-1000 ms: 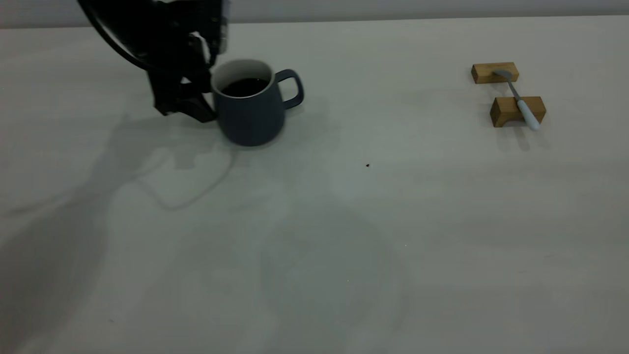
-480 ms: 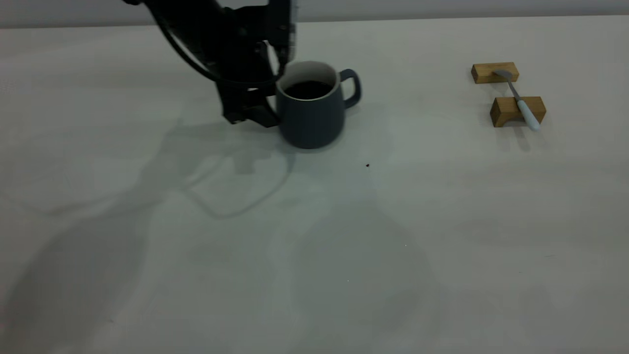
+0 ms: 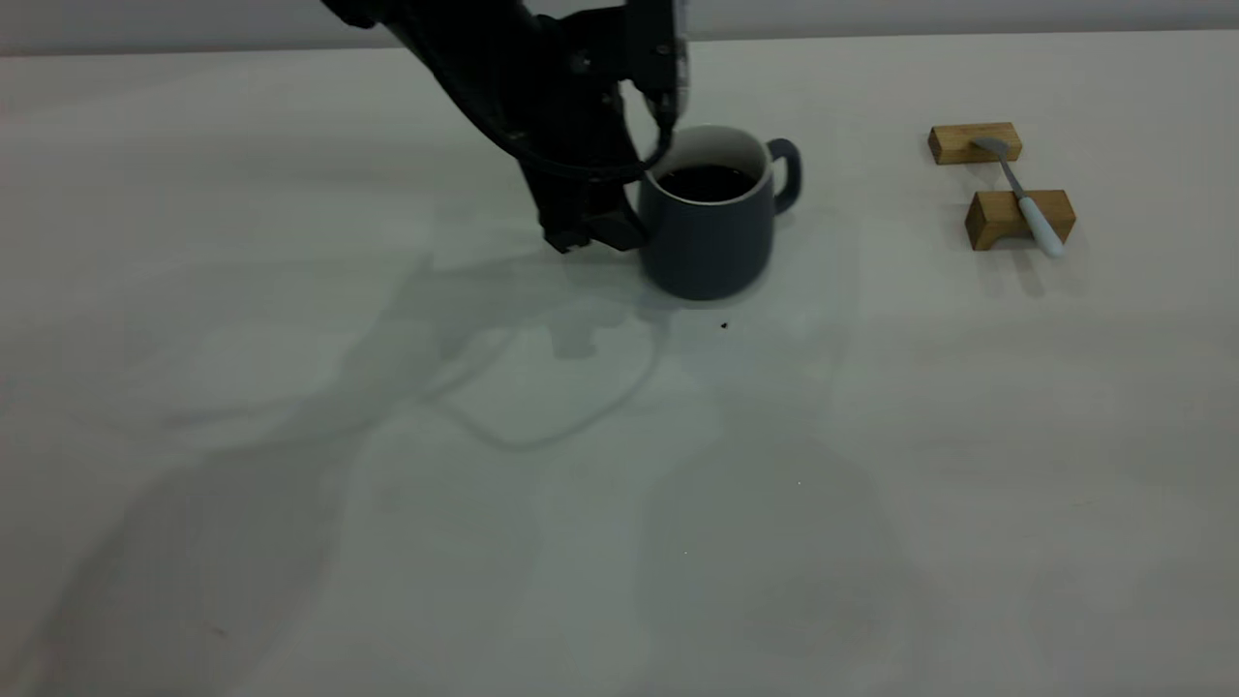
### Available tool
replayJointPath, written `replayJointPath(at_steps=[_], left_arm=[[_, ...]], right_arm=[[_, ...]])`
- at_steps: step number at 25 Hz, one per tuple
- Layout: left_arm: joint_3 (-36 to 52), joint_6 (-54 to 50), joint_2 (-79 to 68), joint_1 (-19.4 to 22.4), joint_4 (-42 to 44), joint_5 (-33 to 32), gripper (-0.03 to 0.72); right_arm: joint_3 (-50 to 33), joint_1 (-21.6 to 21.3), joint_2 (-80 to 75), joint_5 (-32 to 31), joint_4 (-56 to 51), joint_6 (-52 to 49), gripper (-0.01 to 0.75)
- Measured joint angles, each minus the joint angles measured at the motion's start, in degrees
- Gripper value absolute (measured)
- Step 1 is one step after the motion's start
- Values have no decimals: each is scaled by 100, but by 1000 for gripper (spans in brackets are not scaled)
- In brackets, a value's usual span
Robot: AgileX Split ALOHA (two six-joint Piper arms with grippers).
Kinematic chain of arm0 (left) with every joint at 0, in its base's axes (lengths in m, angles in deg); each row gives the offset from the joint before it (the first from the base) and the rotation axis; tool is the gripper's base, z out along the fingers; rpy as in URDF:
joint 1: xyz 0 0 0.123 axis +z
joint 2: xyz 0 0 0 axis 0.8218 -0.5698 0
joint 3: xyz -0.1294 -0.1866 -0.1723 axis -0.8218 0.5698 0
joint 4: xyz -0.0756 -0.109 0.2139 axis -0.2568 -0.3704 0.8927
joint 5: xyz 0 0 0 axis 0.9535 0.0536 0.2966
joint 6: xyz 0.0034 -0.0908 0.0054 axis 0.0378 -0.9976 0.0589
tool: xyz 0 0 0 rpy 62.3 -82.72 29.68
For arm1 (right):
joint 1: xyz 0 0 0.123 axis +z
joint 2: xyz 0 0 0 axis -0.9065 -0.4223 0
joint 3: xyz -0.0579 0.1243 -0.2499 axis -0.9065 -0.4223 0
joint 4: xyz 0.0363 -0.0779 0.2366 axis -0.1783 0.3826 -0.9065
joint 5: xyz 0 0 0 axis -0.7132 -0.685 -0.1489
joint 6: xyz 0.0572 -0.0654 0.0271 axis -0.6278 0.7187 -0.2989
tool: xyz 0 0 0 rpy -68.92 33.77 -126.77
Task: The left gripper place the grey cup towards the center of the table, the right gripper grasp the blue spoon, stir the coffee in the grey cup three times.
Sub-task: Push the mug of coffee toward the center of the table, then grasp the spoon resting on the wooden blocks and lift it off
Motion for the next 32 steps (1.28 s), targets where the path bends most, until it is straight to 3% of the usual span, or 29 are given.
replayJointPath(at_steps=[5, 13, 19, 24, 29, 32], left_arm=[[0, 0, 0, -161, -218, 96, 585], [0, -192, 36, -91, -278, -13, 585], [0, -1942, 846, 452, 810, -1697, 585], [0, -4628, 2038, 782, 2210, -3461, 585], [0, -6875, 3464, 795, 3048, -4573, 585], [0, -7773, 4286, 795, 3208, -4885, 585]], right_arm=[[0, 0, 0, 0, 0, 0, 238], [0, 0, 0, 0, 0, 4, 238], [0, 0, 0, 0, 0, -2, 238], [0, 0, 0, 0, 0, -2, 238], [0, 0, 0, 0, 0, -2, 238], [0, 0, 0, 0, 0, -2, 238]])
